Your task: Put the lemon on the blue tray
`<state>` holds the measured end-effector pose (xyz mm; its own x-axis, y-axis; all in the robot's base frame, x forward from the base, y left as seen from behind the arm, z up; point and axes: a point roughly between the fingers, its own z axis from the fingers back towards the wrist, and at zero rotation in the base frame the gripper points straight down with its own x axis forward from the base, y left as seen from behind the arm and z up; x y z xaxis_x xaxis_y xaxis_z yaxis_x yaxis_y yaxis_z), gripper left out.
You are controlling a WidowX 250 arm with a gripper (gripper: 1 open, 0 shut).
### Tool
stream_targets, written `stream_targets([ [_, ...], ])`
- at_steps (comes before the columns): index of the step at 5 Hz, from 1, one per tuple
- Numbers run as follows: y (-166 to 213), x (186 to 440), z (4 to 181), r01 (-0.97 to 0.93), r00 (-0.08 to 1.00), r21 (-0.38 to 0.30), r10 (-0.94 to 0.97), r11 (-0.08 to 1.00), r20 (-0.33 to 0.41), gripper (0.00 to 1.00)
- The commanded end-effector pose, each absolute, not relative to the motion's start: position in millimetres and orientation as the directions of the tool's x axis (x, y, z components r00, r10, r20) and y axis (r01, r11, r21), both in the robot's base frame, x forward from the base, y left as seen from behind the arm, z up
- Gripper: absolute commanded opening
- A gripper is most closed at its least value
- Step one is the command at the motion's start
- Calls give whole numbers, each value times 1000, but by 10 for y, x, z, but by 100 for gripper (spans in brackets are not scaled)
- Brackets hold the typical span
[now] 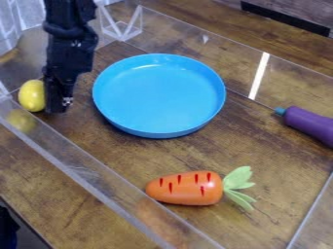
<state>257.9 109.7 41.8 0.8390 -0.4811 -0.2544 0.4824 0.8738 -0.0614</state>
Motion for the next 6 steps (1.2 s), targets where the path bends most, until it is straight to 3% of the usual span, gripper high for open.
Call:
stream_targets([
  [1,1057,2728,672,503,842,-12,-493,864,-218,0],
  [6,967,2854,888,537,813,-22,-524,844,-253,0],
])
